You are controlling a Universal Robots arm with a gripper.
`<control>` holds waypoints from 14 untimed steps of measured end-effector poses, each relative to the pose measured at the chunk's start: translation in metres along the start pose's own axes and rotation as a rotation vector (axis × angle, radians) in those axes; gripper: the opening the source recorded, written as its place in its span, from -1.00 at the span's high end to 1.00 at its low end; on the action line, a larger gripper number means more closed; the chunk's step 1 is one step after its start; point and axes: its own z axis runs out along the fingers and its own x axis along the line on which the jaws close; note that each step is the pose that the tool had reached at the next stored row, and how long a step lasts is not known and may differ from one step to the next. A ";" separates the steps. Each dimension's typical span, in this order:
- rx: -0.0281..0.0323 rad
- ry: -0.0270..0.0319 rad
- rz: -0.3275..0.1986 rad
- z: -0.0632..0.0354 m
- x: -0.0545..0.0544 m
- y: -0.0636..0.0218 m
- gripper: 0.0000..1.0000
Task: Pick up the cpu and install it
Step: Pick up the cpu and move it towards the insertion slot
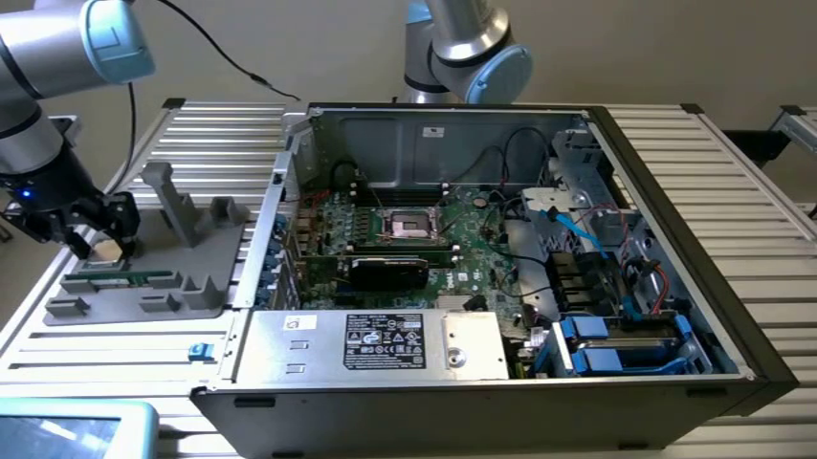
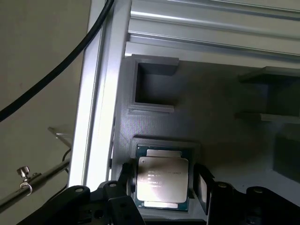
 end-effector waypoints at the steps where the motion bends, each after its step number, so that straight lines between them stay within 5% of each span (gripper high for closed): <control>1: 0.0000 -0.0002 0.004 0.0000 0.000 0.0000 -0.26; 14: -0.0001 -0.0013 0.020 -0.0002 0.001 0.0001 -0.26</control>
